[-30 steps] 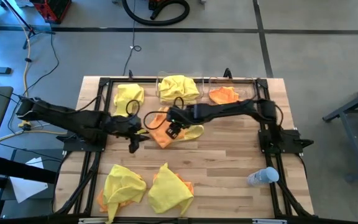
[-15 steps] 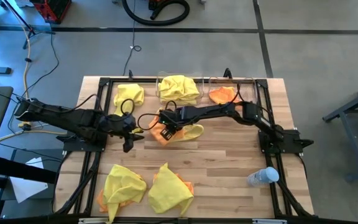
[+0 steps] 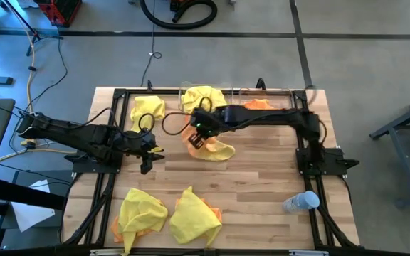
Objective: Sort microfiber towel by color & place in baskets
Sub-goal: Put the orange microfiber cloth into the right transparent bin
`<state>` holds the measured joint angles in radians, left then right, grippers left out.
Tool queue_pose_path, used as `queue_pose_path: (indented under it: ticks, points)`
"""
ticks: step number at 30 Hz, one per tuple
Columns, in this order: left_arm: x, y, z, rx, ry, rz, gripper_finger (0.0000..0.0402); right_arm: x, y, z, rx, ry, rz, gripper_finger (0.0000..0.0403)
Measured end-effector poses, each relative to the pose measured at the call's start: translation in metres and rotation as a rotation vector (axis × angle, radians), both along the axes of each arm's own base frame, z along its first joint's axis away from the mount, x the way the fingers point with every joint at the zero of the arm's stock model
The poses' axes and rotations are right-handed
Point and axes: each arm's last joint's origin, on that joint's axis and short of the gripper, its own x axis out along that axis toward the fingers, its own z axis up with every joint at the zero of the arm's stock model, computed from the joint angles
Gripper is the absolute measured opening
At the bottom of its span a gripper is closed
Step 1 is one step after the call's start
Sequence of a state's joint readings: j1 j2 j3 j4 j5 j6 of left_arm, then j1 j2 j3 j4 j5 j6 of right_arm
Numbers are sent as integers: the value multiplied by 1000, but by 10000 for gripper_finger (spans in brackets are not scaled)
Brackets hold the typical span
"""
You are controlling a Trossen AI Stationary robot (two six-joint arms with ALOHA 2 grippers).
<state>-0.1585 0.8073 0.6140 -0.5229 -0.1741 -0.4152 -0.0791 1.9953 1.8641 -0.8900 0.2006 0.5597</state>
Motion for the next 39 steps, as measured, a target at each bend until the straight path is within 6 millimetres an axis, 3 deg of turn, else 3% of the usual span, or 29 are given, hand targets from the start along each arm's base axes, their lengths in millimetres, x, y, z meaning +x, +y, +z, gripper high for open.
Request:
queue_pose_path:
  ticks: [3,7,11,15,19,22,26,29,33,37,39]
  points:
    - [0,0,0,0,-2,0,129,-22,5,33,-44,-27,-5,4]
    - [0,0,0,-1,-5,2,129,-44,11,59,-53,-44,31,4]
    - [1,0,1,-2,-10,2,129,-53,20,78,40,-122,240,4]
    - [1,1,2,15,-26,27,129,-66,20,70,-82,26,2,2]
    - [3,3,4,24,-59,114,129,-65,21,60,-1,96,244,2]
    - [5,4,6,23,-89,140,129,-67,18,57,-130,122,83,1]
    - [6,7,7,-17,-112,183,129,-59,6,46,-9,70,287,1]
    - [6,8,8,-37,-123,207,129,-59,1,39,-65,79,144,1]
    - [7,8,8,-40,-133,210,129,-55,-5,29,87,26,386,1]
    - [7,8,8,-41,-132,209,129,-55,-9,23,-23,45,164,1]
    - [7,8,8,-41,-132,210,129,-53,-12,17,-14,29,211,1]
